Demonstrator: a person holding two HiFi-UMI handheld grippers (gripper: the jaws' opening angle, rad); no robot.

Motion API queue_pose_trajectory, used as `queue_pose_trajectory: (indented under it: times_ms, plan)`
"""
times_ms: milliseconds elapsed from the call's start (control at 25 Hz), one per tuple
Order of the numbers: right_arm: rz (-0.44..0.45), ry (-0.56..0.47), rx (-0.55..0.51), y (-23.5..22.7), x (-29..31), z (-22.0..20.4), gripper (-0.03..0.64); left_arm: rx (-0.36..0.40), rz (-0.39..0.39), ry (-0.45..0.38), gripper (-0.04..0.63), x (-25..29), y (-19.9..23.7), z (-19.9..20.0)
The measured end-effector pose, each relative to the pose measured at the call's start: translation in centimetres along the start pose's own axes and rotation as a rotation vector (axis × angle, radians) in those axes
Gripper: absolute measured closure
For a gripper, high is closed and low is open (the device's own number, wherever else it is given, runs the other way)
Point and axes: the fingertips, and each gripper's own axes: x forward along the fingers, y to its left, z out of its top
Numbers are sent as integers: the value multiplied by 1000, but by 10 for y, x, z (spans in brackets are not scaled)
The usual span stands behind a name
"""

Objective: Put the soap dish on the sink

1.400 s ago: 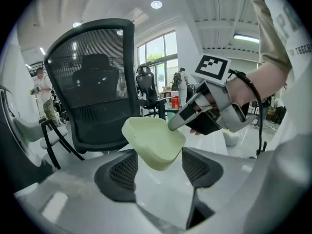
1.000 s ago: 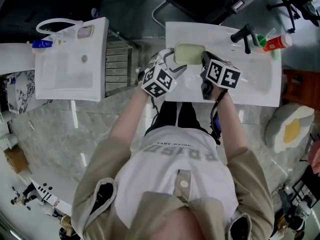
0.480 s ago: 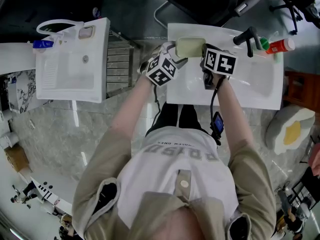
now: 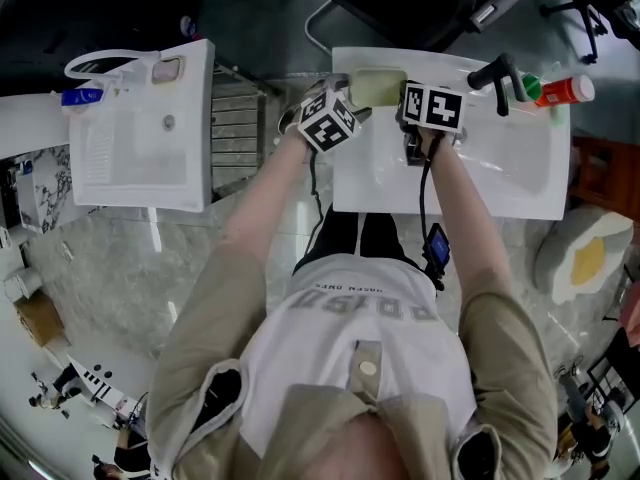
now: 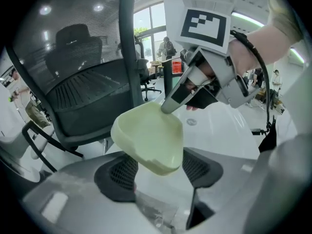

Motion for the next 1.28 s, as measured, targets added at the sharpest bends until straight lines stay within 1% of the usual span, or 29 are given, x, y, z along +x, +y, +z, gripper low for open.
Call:
queue_pose_trajectory:
  times_ms: [400,720,1000,1160,1200,1280]
  plan:
    - [-22,66,56,-17,31,-5,600,-43,-80,107,299,33,12,-15]
    - [-27,91,44,-23,45,3,598,-65,-113,137,299,46,24,-16]
    - [-29,112,34,-23,51,2,595,-109,-150,156,299,50,24,-21]
    - [-36,122,36,-24,54,1,594,-129,-185,168,299,51,24,-22]
    - [-38,124,37,-24,54,1,594,-128,-186,173,299,49,26,-21]
    - [-41,127,43,-24,55,0,594,-102,-156,174,299,44,37,-15]
